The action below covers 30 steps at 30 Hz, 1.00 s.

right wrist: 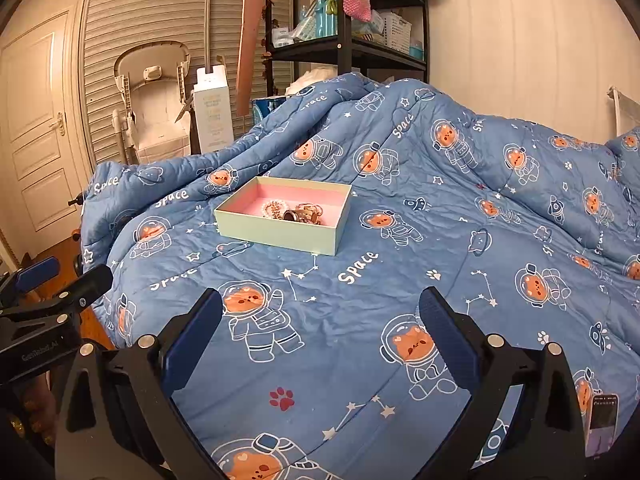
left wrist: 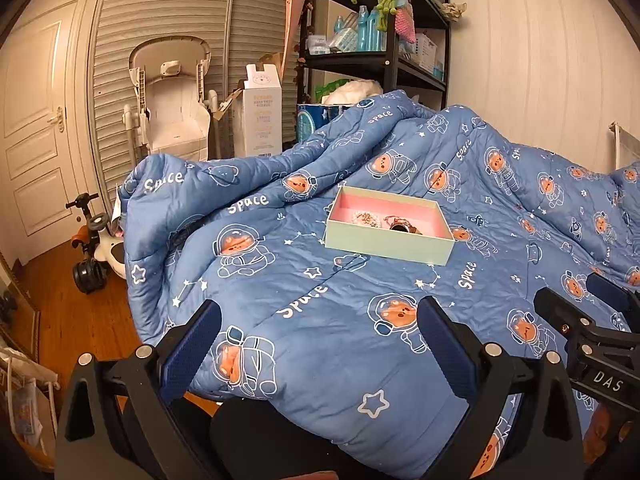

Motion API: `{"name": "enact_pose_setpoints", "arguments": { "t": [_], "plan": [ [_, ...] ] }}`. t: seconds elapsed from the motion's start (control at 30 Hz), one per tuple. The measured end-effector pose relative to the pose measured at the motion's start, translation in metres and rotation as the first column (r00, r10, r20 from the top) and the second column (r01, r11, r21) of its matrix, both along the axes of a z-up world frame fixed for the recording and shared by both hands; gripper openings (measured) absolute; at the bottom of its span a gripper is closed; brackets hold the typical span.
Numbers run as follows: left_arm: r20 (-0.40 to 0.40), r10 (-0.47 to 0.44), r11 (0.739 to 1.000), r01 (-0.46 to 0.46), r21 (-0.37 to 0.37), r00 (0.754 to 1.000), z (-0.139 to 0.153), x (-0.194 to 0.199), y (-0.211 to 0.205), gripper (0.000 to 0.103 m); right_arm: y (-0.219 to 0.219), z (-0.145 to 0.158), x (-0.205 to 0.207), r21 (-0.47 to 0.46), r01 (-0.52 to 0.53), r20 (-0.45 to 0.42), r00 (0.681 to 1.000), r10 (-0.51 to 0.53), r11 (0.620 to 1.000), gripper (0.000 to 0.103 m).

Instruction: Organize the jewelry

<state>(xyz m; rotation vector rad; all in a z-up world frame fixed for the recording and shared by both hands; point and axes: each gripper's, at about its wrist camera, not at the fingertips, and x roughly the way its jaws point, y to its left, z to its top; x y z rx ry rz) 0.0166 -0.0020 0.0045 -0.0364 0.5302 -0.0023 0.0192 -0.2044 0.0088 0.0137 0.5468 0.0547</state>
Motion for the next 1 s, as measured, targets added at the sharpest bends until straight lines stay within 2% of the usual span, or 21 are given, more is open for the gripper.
{"name": "enact_pose_setpoints", "arguments": {
  "t": [1.0],
  "plan": [
    [-0.016, 0.016, 1.000, -0.016, 0.004, 1.000, -0.0060, -0.0011, -0.0022, 0.096, -0.0011, -0.0025, 0.0009, 0.013, -0.011, -0.008, 1.000, 0.011, 1.000, 0.097]
  ]
}}
